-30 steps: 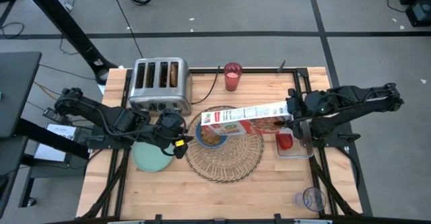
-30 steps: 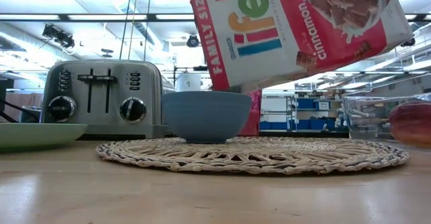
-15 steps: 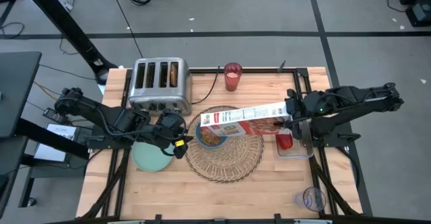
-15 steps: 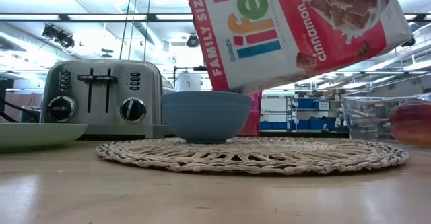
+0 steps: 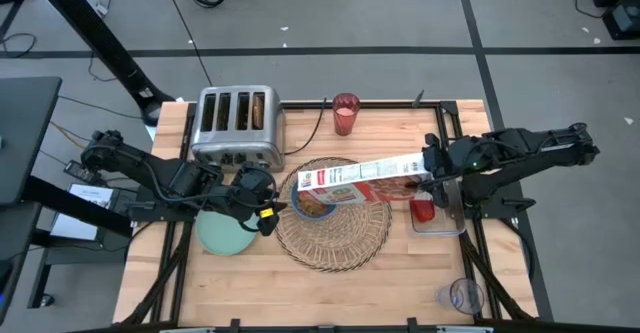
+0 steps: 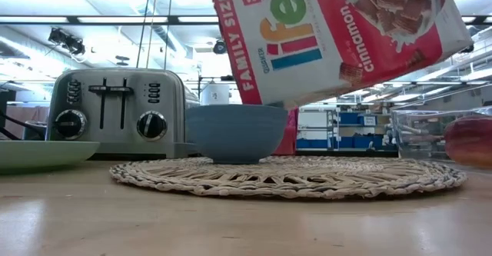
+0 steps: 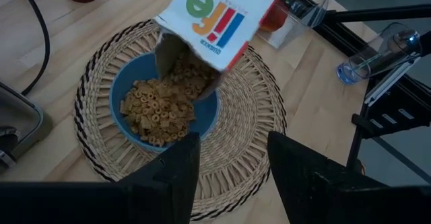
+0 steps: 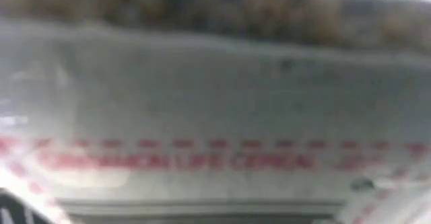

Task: Arrange a breakfast setting
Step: Pour the cereal into the bowl

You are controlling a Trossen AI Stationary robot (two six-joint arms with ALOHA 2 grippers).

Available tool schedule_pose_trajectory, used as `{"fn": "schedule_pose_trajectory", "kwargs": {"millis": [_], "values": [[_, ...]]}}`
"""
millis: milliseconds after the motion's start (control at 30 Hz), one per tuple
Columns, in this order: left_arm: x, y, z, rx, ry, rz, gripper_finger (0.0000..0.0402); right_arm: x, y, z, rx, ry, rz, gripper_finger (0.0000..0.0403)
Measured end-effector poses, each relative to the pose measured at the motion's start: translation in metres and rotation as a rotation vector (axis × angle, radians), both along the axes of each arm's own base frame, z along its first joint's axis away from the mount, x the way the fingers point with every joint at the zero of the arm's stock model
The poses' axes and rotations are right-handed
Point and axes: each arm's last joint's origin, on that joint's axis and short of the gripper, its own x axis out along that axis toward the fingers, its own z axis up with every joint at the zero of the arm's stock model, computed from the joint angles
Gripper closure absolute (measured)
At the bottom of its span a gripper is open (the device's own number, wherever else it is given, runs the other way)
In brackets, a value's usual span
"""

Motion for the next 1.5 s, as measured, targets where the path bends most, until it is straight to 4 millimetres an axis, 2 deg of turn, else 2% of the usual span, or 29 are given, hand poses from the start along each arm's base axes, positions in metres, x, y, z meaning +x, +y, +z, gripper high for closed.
{"fn": "schedule_pose_trajectory", "kwargs": {"millis": [433,767,1133,1500], "values": [[0.0,0.0,0.0,-0.004,-0.001,0.004,0.0222,-0.002,-0.001,0.0,-0.001,0.003,-0.002,0.0163],[0.0,-0.002,0.002,-0.045,-0.035,0.021,0.0222,-0.022,-0.005,0.007,0.011,-0.058,-0.003,0.017],[0.001,-0.002,0.003,-0.051,-0.04,0.027,0.0222,-0.022,-0.004,0.002,0.023,0.001,0.038,0.0171],[0.002,-0.002,0.004,-0.051,-0.055,0.021,0.0222,-0.022,-0.004,0.004,0.026,-0.023,0.032,0.0171]]}}
